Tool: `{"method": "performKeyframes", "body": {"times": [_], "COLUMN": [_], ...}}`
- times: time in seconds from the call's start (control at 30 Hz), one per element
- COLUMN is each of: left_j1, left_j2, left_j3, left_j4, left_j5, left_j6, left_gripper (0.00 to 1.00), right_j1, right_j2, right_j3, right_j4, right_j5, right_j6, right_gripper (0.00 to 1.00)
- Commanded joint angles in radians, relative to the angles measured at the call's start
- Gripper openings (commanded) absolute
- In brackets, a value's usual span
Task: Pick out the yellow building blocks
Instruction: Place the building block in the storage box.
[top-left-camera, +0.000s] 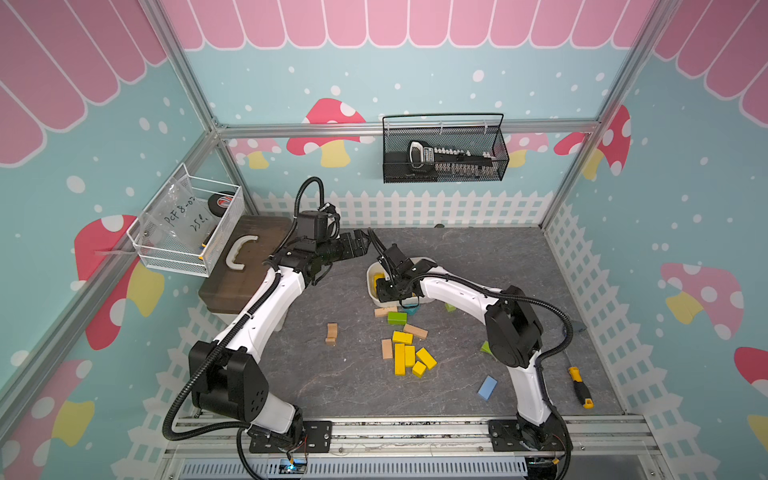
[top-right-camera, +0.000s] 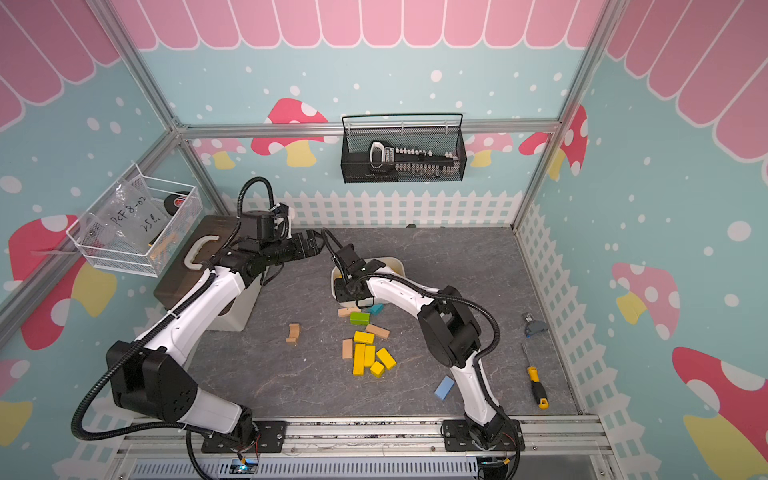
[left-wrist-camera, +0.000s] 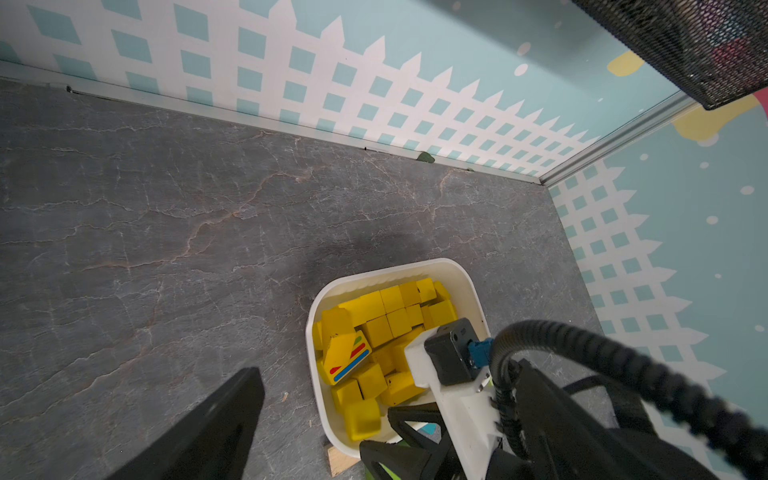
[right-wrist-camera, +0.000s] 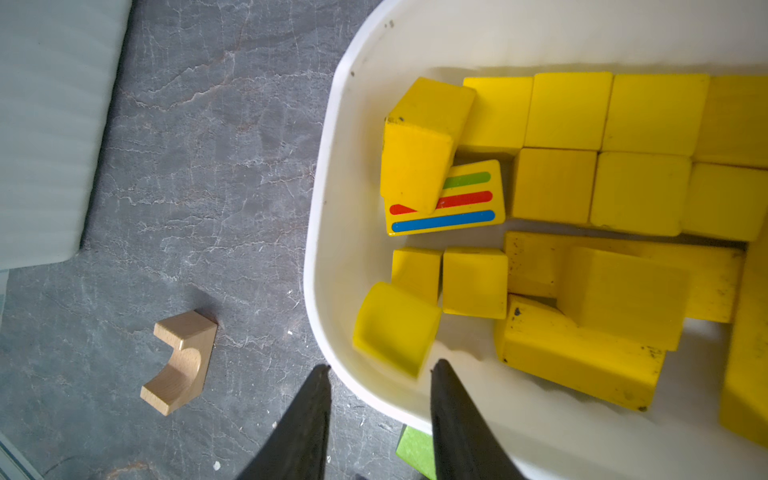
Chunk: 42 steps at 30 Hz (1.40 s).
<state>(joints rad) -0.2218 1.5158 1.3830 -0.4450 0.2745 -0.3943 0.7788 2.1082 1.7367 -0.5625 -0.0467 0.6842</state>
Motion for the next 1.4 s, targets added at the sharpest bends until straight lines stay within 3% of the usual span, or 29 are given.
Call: {"method": "performKeyframes", "body": {"times": [0.0,0.2,0.37,0.57,0.77,1.03,1.13,1.23,1.37], "left_j1": [0.009,0.009,0.009,0.003,-0.046,-0.28,-0.373,-0.441,-0.478], "left_j2": [0.009,0.011,0.012,0.015,0.023,0.087,0.131,0.168,0.167], "left_j3": [0.03,0.031,0.031,0.019,0.019,0.052,0.072,0.095,0.073], "left_j4": [-0.011,-0.011,-0.012,0.007,-0.01,-0.103,-0.136,-0.174,-0.205], "left_j5": [0.014,0.014,0.02,0.041,-0.001,-0.228,-0.302,-0.328,-0.296], "left_j6": [-0.008,-0.008,-0.009,-0.008,0.031,0.155,0.181,0.172,0.103], "left_gripper": [1.0,1.0,1.0,1.0,1.0,1.0,1.0,1.0,1.0], "right_j1": [0.002,0.0,0.001,0.0,0.0,0.0,-0.001,-0.001,-0.001], "right_j2": [0.022,0.002,-0.109,-0.4,-0.729,-1.137,-1.276,-1.402,-1.558], "right_j3": [0.014,0.001,-0.081,-0.402,-0.821,-1.195,-1.279,-1.338,-1.401], "right_j4": [-0.025,-0.026,-0.018,0.079,0.188,0.308,0.314,0.311,0.282], "right_j5": [-0.006,-0.006,0.016,0.088,0.194,0.334,0.408,0.425,0.458], "right_j6": [-0.001,-0.002,-0.013,-0.017,0.068,0.187,0.24,0.251,0.275], "right_gripper": [0.44,0.44,0.43,0.43,0.43,0.46,0.59,0.65,0.9]}}
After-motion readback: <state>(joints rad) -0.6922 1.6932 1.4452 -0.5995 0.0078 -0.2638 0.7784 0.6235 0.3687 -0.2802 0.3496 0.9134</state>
